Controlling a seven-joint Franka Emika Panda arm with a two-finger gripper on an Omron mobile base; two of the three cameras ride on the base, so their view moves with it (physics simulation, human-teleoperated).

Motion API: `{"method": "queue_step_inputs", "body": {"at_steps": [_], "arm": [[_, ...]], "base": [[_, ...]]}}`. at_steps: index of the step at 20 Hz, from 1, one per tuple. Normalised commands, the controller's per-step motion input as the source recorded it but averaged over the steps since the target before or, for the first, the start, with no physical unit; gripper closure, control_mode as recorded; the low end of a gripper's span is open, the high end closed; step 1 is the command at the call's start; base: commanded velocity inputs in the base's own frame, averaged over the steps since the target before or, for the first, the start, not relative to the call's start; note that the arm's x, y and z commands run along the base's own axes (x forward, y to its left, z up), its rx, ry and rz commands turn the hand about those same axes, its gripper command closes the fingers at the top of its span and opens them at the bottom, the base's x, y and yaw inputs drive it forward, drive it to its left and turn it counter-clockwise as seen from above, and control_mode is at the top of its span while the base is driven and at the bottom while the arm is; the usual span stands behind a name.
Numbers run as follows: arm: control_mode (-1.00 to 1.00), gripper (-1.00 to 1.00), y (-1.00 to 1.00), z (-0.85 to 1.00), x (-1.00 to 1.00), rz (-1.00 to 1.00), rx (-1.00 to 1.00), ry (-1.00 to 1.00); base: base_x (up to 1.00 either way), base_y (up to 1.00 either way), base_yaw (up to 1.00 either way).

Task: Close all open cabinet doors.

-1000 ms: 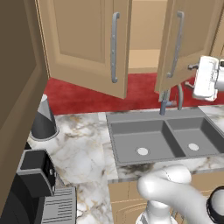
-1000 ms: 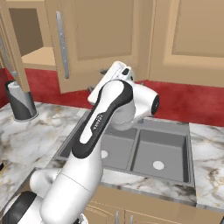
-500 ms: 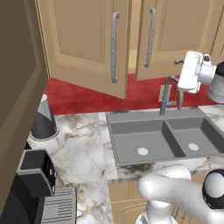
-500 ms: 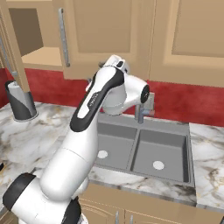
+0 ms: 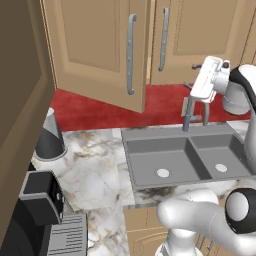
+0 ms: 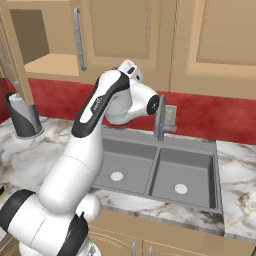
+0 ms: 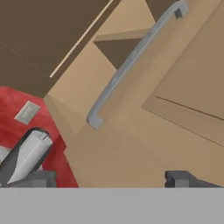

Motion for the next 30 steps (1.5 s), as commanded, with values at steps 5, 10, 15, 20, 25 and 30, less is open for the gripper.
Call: {"method": "queue_step_inputs", "body": {"at_steps": [5,10,15,20,25,30], "arm": [[-1.0,-1.0,0.56,0.0,0.33,-0.04,-0.08,0.0],[-1.0,-1.0,0.71,0.0,-0.05,-0.01,-0.1,0.0],[-1.0,-1.0,0.72,0.0,-0.43,0.0,-0.08,0.0],[-1.0,-1.0,0.61,0.0,-0.68,0.0,-0.06,0.02],[-1.0,-1.0,0.32,0.01,-0.88,0.0,-0.01,0.03],[-1.0,-1.0,0.2,0.07,-0.93,-0.01,-0.02,0.0]], "base": [[0.0,0.0,0.0],[0.0,0.0,0.0],[0.0,0.0,0.0],[0.0,0.0,0.0],[0.0,0.0,0.0],[0.0,0.0,0.0]]}}
